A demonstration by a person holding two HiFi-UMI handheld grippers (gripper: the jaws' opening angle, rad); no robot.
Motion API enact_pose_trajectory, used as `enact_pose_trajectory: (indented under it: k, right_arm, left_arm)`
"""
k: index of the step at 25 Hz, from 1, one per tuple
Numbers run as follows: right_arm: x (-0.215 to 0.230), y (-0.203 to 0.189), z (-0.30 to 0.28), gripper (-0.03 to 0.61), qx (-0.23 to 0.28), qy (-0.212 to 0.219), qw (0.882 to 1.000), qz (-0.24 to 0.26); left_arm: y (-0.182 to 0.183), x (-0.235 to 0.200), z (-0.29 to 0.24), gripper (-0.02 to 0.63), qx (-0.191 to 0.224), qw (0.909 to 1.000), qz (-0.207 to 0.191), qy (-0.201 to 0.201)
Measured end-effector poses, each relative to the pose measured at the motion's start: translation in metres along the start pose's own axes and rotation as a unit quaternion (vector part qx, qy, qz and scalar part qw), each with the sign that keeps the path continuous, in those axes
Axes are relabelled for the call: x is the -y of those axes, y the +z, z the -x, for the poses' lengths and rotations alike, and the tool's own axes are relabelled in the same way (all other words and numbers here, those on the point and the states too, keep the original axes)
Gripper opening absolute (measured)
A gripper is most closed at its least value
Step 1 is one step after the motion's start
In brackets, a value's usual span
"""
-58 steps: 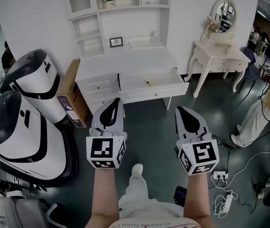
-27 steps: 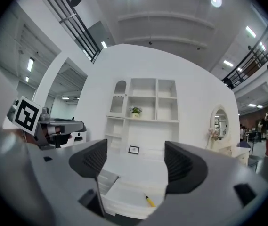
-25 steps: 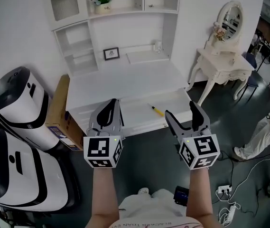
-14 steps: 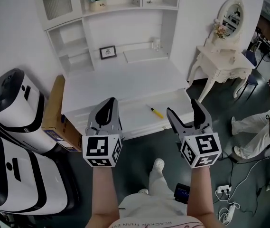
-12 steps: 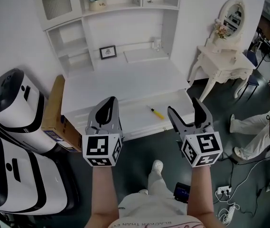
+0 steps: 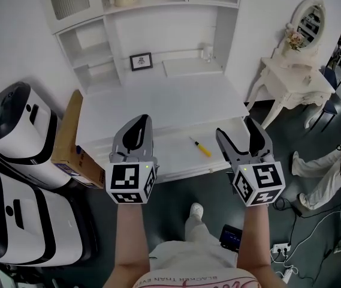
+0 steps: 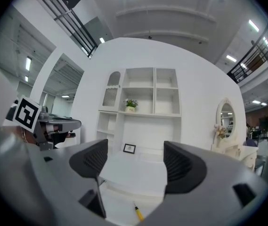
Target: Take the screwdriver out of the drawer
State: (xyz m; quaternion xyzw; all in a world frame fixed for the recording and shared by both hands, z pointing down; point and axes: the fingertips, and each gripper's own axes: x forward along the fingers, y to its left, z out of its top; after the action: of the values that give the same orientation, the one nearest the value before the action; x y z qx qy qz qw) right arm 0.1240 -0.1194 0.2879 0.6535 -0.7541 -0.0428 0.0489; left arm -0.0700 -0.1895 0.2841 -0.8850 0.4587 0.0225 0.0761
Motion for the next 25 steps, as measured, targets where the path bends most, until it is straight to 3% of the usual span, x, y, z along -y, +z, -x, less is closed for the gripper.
enact_pose_trajectory:
  k: [16, 25]
  right_arm:
    - [0.076, -0.025, -0.126, 0.342, -0.025, 0.063, 0.998, -0.006]
    - [0.089, -0.082, -0.18, 0.342, -0.092, 0.114, 0.989, -0.016]
  left_arm:
    - [-0.018, -0.021, -0.121, 0.009, -0.021, 0.9983, -0.007, 0.054]
    - [-0.05, -0.028, -0.16, 0.009, -0.057, 0.9948, -0.006, 0.084]
